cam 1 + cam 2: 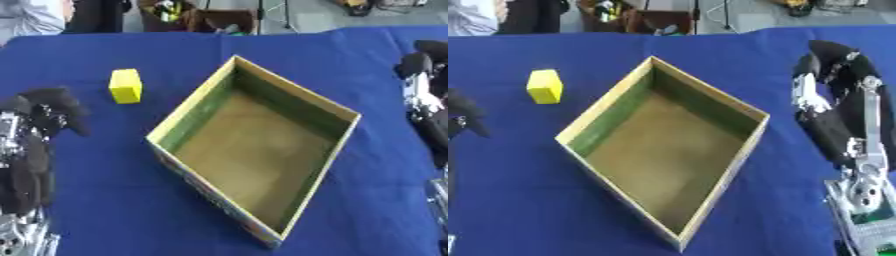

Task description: Pick up objects on the table and place them in the box.

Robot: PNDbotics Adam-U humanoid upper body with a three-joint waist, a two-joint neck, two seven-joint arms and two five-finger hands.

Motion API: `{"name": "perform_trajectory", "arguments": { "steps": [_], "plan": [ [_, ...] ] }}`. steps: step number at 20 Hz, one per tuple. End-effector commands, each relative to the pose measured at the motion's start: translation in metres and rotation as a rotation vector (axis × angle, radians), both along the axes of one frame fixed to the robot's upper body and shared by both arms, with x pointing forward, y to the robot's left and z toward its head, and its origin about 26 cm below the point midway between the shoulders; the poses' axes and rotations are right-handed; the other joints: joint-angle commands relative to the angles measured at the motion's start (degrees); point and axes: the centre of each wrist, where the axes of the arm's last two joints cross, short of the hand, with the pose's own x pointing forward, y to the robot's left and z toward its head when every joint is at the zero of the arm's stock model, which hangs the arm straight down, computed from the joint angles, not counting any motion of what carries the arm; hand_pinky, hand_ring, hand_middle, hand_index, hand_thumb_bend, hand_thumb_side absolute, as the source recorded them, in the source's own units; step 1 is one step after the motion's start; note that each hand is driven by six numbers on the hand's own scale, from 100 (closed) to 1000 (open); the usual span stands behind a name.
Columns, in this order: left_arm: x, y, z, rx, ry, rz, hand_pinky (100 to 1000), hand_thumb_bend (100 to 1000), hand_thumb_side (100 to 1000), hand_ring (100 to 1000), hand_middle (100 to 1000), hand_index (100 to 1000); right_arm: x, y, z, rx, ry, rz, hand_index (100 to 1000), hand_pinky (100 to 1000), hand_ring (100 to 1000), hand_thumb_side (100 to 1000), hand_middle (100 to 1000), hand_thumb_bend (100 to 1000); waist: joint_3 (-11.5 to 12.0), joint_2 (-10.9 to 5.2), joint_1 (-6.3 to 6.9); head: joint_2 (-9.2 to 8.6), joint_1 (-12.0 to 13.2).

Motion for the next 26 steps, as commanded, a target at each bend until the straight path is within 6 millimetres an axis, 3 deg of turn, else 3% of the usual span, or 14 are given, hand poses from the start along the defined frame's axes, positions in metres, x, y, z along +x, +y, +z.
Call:
{"name": "perform_trajectory", "arguments": {
  "steps": [1, 4, 9, 15, 20, 25, 26],
  "plan": [
    [-0.001, 0.010, 0.011, 0.037, -0.045, 0.036, 394, 100, 958, 545, 565, 705, -0.001, -0.003, 0.006, -0.014, -0.021, -0.014, 740, 694, 633, 442, 585, 100, -0.1, -0.86, 0.08, -0.34, 0.4],
    [0.000, 0.023, 0.018, 0.098, -0.060, 0.103, 406, 100, 935, 570, 606, 744, -0.001, -0.005, 0.006, -0.023, -0.026, -0.024, 744, 701, 641, 445, 591, 100, -0.3, -0.81, 0.33, -0.47, 0.6],
    [-0.001, 0.052, 0.033, 0.286, -0.033, 0.235, 466, 100, 801, 652, 720, 842, -0.003, -0.011, 0.006, -0.072, -0.022, -0.038, 773, 736, 704, 470, 652, 100, -1.1, -0.90, 0.45, -0.47, 1.5],
    [-0.002, 0.073, 0.061, 0.530, -0.028, 0.390, 492, 100, 714, 682, 739, 868, -0.003, -0.017, 0.005, -0.077, -0.026, -0.056, 774, 731, 700, 472, 650, 100, -1.8, -1.39, 0.35, 0.54, 2.0],
    [-0.001, 0.086, 0.089, 0.817, -0.015, 0.431, 541, 100, 728, 742, 796, 928, -0.004, -0.019, 0.004, -0.076, -0.025, -0.064, 775, 729, 694, 474, 647, 100, -1.9, -1.87, 0.52, 1.24, 1.6],
    [0.015, 0.102, 0.107, 0.998, 0.039, 0.456, 584, 100, 797, 775, 843, 974, -0.004, -0.019, 0.004, -0.079, -0.026, -0.057, 775, 728, 694, 474, 648, 100, -2.1, -2.31, 0.47, 2.28, 1.3],
    [0.018, 0.105, 0.109, 1.022, 0.048, 0.462, 618, 100, 850, 794, 863, 991, -0.004, -0.019, 0.005, -0.080, -0.027, -0.056, 774, 727, 695, 475, 648, 100, -2.2, -2.37, 0.44, 2.29, 1.5]
  ]
}}
